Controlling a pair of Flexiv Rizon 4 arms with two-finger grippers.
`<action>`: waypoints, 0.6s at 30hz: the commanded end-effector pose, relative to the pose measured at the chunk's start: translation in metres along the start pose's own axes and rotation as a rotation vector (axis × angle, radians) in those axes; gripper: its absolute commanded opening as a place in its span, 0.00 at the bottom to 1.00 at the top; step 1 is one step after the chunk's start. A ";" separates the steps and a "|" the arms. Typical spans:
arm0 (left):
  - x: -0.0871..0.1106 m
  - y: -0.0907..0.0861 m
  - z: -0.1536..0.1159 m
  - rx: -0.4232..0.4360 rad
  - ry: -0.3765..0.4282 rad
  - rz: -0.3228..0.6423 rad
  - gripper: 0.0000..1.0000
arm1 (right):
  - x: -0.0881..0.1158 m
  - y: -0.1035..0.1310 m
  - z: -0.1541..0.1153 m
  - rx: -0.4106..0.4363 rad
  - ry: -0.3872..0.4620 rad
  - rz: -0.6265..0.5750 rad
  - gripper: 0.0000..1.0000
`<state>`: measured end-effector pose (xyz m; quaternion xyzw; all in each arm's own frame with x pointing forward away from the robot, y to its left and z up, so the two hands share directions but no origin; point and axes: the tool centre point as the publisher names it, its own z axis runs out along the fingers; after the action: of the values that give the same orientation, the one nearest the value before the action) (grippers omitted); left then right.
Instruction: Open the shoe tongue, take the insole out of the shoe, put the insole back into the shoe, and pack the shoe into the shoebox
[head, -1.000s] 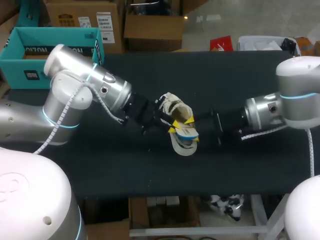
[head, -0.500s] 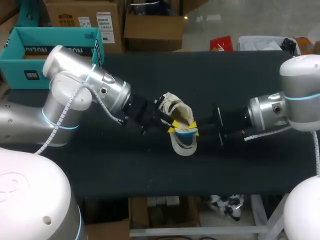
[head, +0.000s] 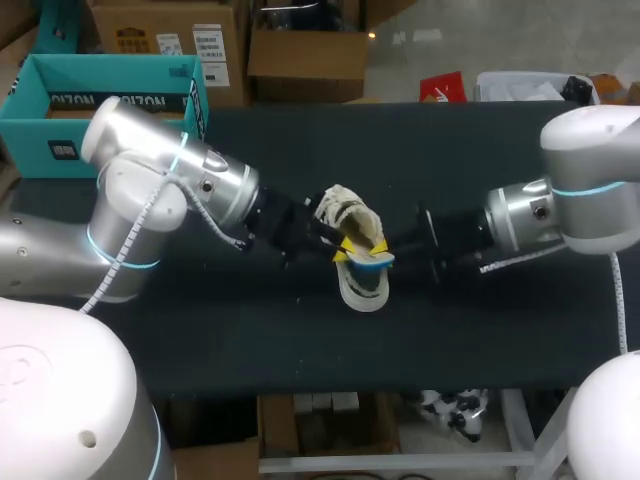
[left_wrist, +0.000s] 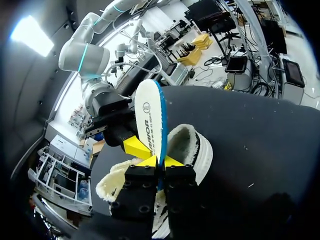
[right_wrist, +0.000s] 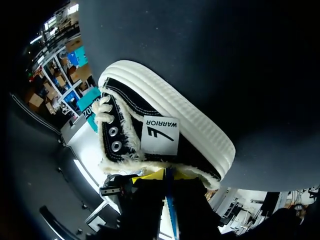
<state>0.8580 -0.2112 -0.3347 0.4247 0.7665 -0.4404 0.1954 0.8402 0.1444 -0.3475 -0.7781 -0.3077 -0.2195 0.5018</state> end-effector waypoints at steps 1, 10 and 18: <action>0.003 0.001 0.004 -0.015 -0.026 0.003 0.00 | 0.011 -0.002 0.007 -0.045 -0.021 -0.014 0.00; 0.002 0.012 0.009 -0.032 -0.053 -0.018 0.00 | 0.012 0.002 0.006 -0.053 -0.021 -0.018 0.00; -0.001 0.014 0.007 -0.011 -0.061 -0.046 0.00 | 0.008 0.009 0.006 -0.047 -0.016 -0.008 0.00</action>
<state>0.8672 -0.2112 -0.3434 0.3915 0.7754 -0.4476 0.2126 0.8501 0.1463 -0.3478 -0.7925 -0.3089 -0.2231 0.4762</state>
